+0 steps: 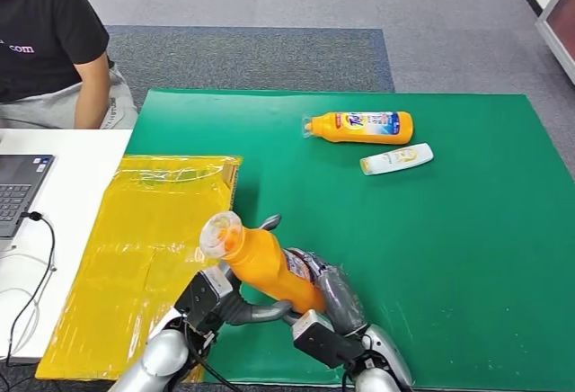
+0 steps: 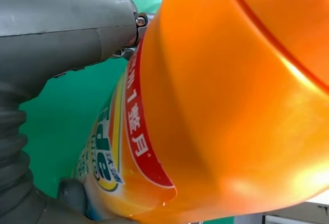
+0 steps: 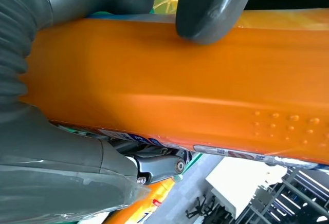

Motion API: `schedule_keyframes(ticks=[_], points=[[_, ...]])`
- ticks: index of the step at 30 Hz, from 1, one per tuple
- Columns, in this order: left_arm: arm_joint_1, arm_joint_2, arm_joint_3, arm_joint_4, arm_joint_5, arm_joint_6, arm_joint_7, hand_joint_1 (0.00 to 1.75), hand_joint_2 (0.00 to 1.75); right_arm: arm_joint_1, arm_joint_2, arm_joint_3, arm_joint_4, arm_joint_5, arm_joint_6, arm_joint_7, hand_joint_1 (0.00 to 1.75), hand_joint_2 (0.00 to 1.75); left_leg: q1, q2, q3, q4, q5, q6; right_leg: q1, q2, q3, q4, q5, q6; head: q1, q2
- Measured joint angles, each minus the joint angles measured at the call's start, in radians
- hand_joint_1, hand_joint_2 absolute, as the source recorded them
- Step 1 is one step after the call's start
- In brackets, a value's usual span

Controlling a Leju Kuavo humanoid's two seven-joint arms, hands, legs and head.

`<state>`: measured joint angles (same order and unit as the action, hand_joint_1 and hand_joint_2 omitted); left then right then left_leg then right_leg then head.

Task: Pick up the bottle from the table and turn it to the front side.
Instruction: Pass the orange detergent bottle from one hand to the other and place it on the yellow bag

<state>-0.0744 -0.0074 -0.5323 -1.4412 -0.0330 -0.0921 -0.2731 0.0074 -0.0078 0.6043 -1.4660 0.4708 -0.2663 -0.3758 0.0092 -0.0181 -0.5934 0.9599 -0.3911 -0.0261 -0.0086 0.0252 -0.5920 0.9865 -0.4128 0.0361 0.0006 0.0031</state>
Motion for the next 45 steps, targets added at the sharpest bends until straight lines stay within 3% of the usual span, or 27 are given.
schedule_keyframes(ticks=[45], points=[[-0.009, 0.014, -0.027, -0.037, -0.130, 0.069, -0.043, 0.00, 1.75, -0.016, -0.005, 0.013, 0.040, -0.004, 0.016, -0.006, 1.75, 1.75, 0.000, 0.000, -0.001, 0.000, 0.000, 0.000, 0.000, 0.000, -0.001, 0.000, 0.000, 0.000, 0.000, 0.000]])
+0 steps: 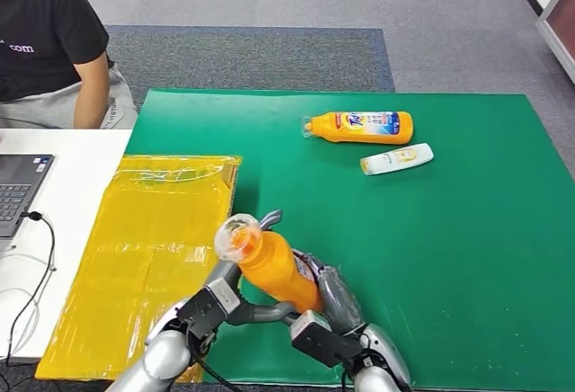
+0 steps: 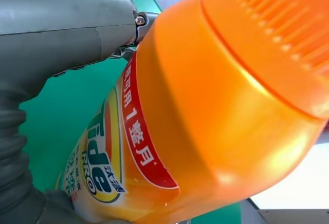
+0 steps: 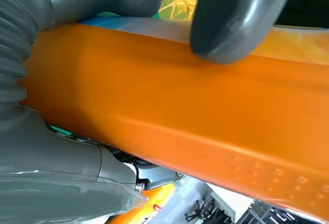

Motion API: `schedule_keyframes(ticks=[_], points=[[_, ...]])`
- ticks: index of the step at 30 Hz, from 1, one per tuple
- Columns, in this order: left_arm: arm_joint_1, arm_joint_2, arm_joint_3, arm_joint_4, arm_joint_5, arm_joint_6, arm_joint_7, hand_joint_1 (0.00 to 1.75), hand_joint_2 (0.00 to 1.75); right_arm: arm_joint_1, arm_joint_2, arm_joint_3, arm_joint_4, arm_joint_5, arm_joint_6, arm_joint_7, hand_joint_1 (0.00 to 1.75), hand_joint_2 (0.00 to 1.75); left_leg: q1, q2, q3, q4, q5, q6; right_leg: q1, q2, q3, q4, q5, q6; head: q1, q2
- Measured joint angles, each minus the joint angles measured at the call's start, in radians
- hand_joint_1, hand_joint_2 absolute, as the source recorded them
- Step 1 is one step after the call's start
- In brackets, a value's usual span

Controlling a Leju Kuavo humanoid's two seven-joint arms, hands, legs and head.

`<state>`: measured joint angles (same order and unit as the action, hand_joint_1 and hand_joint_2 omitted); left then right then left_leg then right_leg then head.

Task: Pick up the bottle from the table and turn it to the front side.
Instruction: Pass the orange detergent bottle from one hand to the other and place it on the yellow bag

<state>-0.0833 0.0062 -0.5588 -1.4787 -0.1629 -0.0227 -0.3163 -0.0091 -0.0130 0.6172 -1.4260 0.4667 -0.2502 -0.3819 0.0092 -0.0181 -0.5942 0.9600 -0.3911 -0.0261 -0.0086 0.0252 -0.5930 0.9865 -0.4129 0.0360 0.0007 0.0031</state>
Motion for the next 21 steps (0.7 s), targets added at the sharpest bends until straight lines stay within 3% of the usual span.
schedule_keyframes(ticks=[7, 11, 21], points=[[0.002, 0.004, -0.003, -0.005, -0.018, 0.006, -0.001, 0.03, 1.75, 0.001, 0.000, 0.000, 0.004, 0.001, 0.006, 0.002, 1.75, 1.75, 0.000, 0.000, 0.000, 0.000, 0.000, 0.000, 0.000, 0.000, 0.000, 0.000, 0.000, 0.000, 0.000, 0.000], [0.001, 0.003, -0.003, -0.005, -0.007, -0.003, 0.001, 1.75, 1.75, 0.000, 0.000, 0.000, 0.005, 0.001, 0.007, 0.002, 1.75, 1.75, 0.000, 0.000, 0.000, 0.000, 0.000, 0.000, 0.000, 0.000, 0.000, 0.000, 0.000, 0.000, 0.000, 0.000], [-0.007, 0.003, 0.001, -0.004, 0.058, -0.035, -0.022, 1.75, 1.75, -0.012, 0.000, -0.002, 0.006, 0.000, 0.009, 0.000, 1.75, 1.75, 0.000, 0.000, 0.000, 0.000, 0.000, 0.000, 0.000, 0.000, 0.000, 0.000, 0.000, 0.000, 0.000, 0.000]])
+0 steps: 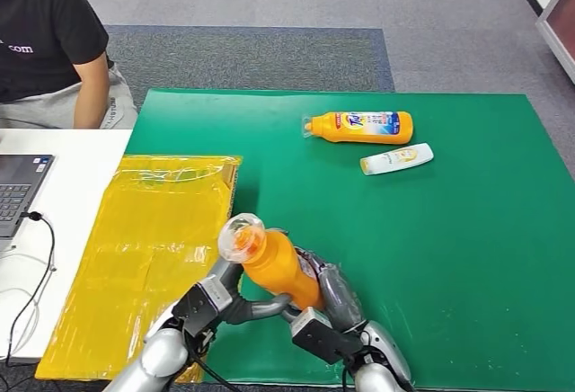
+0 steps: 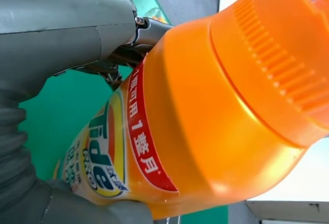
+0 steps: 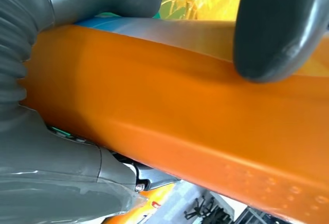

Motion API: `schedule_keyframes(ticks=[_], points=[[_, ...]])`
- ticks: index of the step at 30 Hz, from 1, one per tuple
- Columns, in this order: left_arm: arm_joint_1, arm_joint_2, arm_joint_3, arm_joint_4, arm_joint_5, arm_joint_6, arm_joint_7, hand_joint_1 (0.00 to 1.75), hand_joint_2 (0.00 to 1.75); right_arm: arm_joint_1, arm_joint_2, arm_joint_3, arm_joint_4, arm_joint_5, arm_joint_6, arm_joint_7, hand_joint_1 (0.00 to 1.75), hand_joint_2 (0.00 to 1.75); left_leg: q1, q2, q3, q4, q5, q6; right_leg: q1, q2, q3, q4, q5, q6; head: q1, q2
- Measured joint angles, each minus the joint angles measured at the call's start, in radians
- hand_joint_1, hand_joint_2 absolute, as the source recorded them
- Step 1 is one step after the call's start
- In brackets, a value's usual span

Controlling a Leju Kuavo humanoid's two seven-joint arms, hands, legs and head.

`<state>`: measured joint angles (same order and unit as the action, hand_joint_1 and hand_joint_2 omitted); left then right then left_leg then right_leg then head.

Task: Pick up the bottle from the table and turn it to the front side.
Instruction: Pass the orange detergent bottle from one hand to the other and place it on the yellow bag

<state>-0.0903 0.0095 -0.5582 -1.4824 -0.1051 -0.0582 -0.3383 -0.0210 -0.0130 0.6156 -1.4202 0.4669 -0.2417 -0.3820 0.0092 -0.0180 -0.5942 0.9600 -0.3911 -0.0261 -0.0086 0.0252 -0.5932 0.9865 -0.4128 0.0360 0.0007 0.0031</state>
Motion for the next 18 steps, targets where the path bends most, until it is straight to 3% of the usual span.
schedule_keyframes(ticks=[7, 9, 10, 11, 14, 15, 18], points=[[-0.006, 0.001, 0.004, 0.000, -0.006, 0.009, -0.038, 1.75, 1.75, -0.005, 0.000, 0.001, 0.000, 0.005, 0.001, -0.006, 1.75, 1.75, 0.000, 0.000, 0.000, 0.000, 0.000, 0.000, 0.000, 0.000, 0.000, 0.000, 0.000, 0.000, 0.000, 0.000], [-0.006, 0.003, 0.005, -0.002, -0.008, 0.015, -0.048, 1.75, 1.75, -0.007, 0.000, 0.002, 0.000, 0.008, 0.000, -0.007, 1.66, 1.75, 0.000, 0.000, 0.000, 0.000, 0.000, 0.000, 0.000, 0.000, 0.000, 0.000, 0.000, 0.000, 0.000, 0.000], [-0.006, 0.005, 0.005, -0.004, -0.009, 0.018, -0.054, 1.75, 1.75, -0.008, 0.000, 0.004, 0.000, 0.009, 0.000, -0.008, 1.56, 1.75, 0.000, 0.000, 0.000, 0.000, 0.000, 0.000, 0.000, 0.000, 0.000, 0.000, 0.000, 0.000, 0.000, 0.000], [-0.006, 0.007, 0.005, -0.006, -0.009, 0.019, -0.059, 1.75, 1.75, -0.010, 0.000, 0.005, 0.000, 0.010, -0.001, -0.009, 1.28, 1.75, 0.000, 0.000, 0.000, 0.000, 0.000, 0.000, 0.000, 0.000, 0.000, 0.000, 0.000, 0.000, 0.000, 0.000], [-0.005, 0.017, 0.005, -0.016, -0.013, 0.019, -0.071, 1.75, 1.75, -0.014, 0.000, 0.010, 0.000, 0.012, -0.003, -0.011, 0.16, 1.75, 0.000, 0.000, 0.000, 0.000, 0.000, 0.000, 0.000, 0.000, 0.000, 0.000, 0.000, 0.000, 0.000, 0.000], [-0.005, 0.021, 0.005, -0.021, -0.019, 0.020, -0.072, 1.75, 1.75, -0.014, 0.000, 0.010, -0.001, 0.012, -0.004, -0.011, 0.00, 1.75, 0.000, 0.000, 0.000, 0.000, 0.000, 0.000, 0.000, 0.000, 0.000, 0.000, 0.000, 0.000, 0.000, 0.000], [-0.006, 0.035, 0.006, -0.039, -0.040, 0.024, -0.070, 1.75, 1.75, -0.009, 0.000, 0.011, 0.000, 0.010, -0.010, -0.009, 0.00, 1.75, 0.000, 0.000, 0.000, 0.000, 0.000, 0.000, 0.000, 0.000, 0.000, 0.000, 0.000, 0.000, 0.000, 0.000]])
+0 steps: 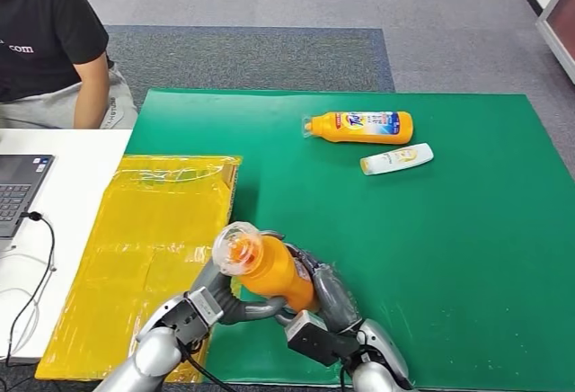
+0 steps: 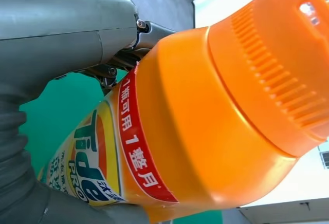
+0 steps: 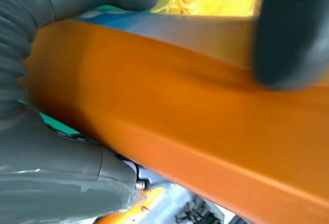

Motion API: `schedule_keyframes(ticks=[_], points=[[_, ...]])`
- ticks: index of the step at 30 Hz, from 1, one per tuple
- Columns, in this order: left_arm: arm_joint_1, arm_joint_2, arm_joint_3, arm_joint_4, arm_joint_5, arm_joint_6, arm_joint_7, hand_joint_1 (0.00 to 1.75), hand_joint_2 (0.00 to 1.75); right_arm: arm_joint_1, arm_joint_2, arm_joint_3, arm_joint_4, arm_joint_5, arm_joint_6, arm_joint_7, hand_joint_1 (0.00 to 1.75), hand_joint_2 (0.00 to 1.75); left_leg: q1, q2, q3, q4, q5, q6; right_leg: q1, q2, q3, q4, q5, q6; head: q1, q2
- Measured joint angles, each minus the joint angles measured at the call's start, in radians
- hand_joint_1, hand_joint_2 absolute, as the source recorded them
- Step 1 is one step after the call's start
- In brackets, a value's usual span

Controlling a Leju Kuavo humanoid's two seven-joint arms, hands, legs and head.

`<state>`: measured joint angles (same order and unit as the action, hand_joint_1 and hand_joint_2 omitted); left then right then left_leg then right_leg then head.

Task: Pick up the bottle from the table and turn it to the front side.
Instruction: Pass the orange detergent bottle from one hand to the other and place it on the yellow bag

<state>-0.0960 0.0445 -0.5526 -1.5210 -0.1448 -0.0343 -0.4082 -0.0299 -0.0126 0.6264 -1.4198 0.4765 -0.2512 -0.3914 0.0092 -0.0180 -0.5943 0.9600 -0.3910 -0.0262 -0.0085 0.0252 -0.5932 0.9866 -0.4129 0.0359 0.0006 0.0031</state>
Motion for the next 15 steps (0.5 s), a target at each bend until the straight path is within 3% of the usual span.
schedule_keyframes(ticks=[15], points=[[-0.004, 0.060, 0.044, -0.076, -0.041, -0.008, 0.035, 1.75, 1.75, 0.017, 0.000, 0.000, 0.007, -0.023, -0.014, -0.001, 0.00, 1.75, 0.000, 0.000, 0.000, 0.000, 0.000, 0.000, 0.000, 0.000, 0.000, 0.000, 0.000, 0.000, 0.000, 0.000]])
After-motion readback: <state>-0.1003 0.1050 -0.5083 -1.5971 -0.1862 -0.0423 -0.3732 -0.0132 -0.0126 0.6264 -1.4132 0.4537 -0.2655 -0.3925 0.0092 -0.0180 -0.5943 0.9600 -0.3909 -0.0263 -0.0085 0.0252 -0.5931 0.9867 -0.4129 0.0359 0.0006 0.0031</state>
